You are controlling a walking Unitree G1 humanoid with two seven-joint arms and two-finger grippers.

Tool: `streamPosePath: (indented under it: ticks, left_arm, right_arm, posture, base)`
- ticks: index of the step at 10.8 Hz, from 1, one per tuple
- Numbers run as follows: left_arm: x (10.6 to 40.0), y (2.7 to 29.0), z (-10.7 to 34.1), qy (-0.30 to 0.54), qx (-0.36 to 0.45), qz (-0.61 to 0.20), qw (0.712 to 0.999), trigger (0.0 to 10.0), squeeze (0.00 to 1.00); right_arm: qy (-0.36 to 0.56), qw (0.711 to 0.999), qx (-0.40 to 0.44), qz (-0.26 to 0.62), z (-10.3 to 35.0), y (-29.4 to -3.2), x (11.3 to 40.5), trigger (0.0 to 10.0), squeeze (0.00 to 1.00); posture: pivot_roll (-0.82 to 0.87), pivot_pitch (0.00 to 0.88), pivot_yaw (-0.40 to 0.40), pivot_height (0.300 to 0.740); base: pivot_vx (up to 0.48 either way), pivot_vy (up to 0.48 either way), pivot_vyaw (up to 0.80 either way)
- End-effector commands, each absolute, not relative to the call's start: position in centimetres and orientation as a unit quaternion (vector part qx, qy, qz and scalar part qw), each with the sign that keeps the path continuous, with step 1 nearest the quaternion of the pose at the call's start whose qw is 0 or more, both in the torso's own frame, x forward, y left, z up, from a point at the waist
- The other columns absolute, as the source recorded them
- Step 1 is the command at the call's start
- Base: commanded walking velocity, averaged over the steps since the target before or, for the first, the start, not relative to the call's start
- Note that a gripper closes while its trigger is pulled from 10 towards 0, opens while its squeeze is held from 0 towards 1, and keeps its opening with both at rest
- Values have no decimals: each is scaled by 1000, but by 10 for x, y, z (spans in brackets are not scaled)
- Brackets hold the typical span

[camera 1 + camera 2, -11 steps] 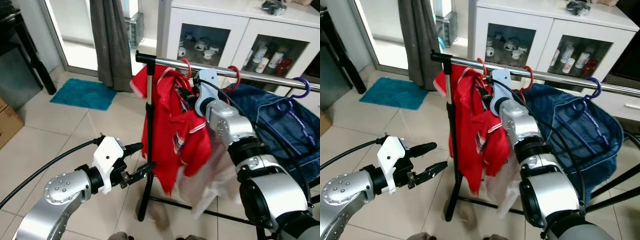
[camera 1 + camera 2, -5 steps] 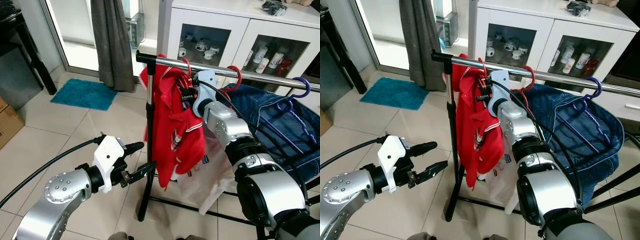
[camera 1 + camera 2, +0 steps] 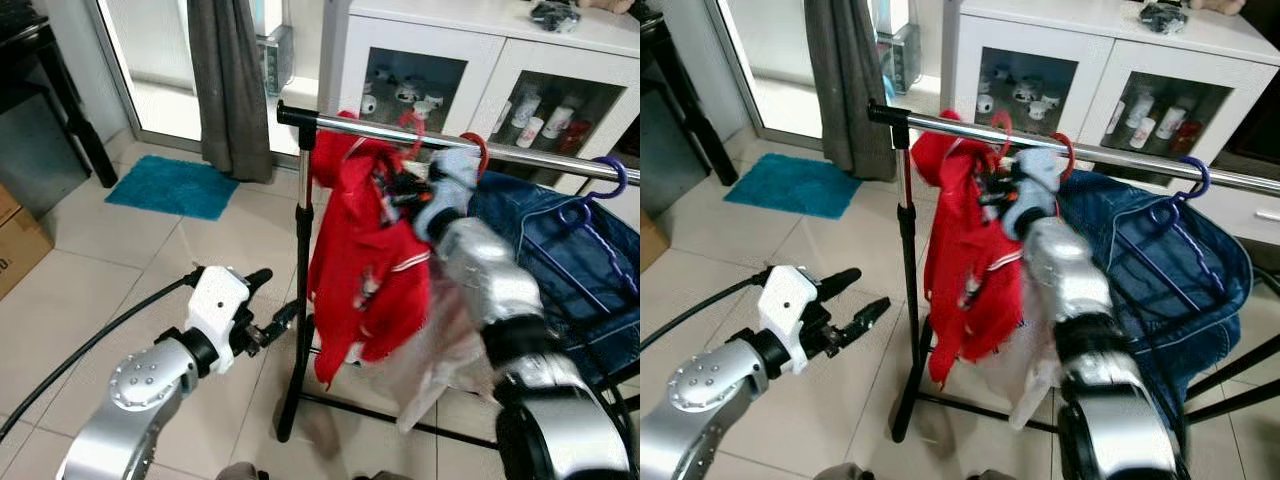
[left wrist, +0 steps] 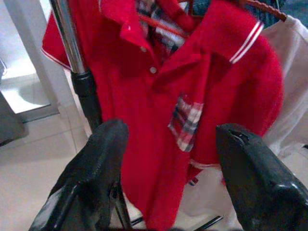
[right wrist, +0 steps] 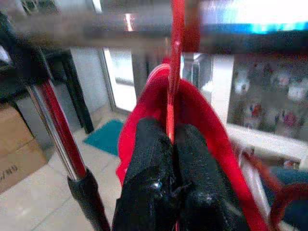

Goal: Hang hanger

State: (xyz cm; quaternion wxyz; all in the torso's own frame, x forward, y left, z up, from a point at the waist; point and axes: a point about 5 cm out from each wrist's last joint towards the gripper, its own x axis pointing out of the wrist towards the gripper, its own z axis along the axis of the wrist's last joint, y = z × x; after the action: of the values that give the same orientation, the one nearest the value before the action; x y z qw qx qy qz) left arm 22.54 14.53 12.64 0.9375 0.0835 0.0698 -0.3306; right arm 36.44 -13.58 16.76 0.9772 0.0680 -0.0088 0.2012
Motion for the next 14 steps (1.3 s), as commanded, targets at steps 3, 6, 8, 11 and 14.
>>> streamPosePath:
  ticks: [3,6,8,11,14]
  left_arm:
    - [229,145,113,88,117,-310,939,10000,0]
    - [227,146,111,93,113,-298,943,10000,0]
    - [226,144,111,90,112,-301,943,10000,0]
    - [224,139,115,76,103,-323,938,10000,0]
    - [219,131,123,53,87,-358,928,10000,0]
  right_arm:
    - [-27,964,-12,266,175,-131,340,0,0]
    - [-5,974,-5,225,159,-140,327,0,0]
    - [-3,977,7,215,156,-135,324,0,0]
    - [-49,980,47,185,178,-132,333,0,0]
    - [-50,984,60,162,186,-127,349,0,0]
  posture:
    - [35,12,-17,740]
    - [40,14,-20,740]
    - [47,14,-19,740]
    - [52,4,-20,740]
    - [58,0,-26,740]
  base:
    - [0,0,0]
    - [0,0,0]
    - [0,0,0]
    - [0,0,0]
    - [0,0,0]
